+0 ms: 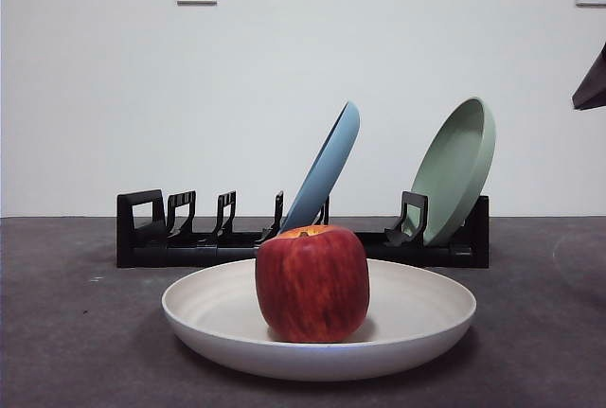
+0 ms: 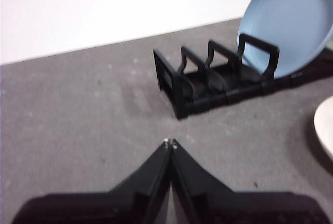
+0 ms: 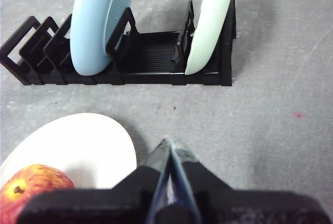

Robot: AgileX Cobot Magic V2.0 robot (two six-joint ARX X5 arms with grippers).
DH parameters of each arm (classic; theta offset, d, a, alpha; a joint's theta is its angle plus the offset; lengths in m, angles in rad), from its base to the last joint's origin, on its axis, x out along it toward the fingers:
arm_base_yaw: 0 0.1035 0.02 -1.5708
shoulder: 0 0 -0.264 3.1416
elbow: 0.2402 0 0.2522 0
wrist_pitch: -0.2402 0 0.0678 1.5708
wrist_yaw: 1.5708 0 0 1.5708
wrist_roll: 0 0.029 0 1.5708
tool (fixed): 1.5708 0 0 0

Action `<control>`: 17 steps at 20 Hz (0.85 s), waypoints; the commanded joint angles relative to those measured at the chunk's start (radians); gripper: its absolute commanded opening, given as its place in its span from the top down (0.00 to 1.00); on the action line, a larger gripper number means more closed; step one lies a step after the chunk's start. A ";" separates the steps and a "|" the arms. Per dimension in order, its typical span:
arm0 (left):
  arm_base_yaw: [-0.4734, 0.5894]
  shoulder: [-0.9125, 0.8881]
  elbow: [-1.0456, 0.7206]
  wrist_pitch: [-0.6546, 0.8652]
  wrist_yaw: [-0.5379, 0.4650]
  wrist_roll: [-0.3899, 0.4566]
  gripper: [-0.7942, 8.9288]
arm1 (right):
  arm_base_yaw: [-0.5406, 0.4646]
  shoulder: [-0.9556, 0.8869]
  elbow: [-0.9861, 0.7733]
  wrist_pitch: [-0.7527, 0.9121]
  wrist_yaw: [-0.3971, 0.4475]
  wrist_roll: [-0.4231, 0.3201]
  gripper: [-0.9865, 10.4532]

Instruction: Take the yellow plate from the plate rack,put the plate on the table,take the apple from the table,put the apple in the plate

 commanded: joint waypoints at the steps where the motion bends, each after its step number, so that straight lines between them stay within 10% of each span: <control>1: 0.003 -0.003 -0.014 0.004 -0.001 0.003 0.92 | 0.000 -0.001 -0.003 0.005 0.003 0.009 0.91; 17: 0.002 -0.001 -0.013 0.004 -0.001 0.004 0.92 | 0.000 0.000 -0.003 -0.002 0.003 -0.014 0.91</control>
